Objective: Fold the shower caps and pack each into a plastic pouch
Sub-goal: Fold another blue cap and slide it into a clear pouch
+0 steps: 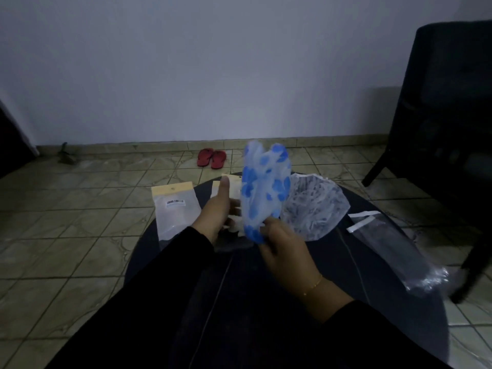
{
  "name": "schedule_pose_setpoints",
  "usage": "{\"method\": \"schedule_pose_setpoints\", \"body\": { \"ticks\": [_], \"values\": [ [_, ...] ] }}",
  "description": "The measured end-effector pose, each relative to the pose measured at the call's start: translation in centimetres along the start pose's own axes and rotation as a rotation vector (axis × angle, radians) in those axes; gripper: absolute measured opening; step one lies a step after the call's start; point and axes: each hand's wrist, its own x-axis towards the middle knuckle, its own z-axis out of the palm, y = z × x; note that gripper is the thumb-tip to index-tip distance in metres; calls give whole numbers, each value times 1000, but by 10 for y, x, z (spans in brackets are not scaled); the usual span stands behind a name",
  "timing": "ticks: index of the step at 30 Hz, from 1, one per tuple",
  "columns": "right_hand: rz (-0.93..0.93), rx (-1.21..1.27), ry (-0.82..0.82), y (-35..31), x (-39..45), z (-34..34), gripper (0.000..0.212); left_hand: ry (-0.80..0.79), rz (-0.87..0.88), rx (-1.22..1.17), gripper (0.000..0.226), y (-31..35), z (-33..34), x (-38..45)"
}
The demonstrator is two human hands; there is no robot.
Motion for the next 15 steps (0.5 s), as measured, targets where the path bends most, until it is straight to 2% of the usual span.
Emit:
{"method": "schedule_pose_setpoints", "body": {
  "ticks": [2, 5, 7, 9, 12, 14, 15],
  "values": [
    [-89, -73, -63, -2, -14, -5, 18, -186, 1, -197, 79, -3, -4, -13],
    [-235, -193, -146, -3, -32, -17, 22, -279, -81, -222, 78, -9, -13, -33],
    [-232, -435, -226, -2, -44, -30, 20, -337, -138, -253, 78, -15, -18, -47],
    [-108, -632, -333, -6, -54, -43, 25, -348, -152, -264, 70, -20, -18, -63],
    [95, -606, -413, -18, -60, -58, 28, -392, -160, -149, 68, -28, -9, -84],
    [326, -420, -411, -20, -61, -64, 29, -401, -165, -122, 52, -30, 3, -98],
    [501, -215, -368, -24, -60, -67, 28, -398, -168, -114, 43, -33, 9, -102]
  ]
}}
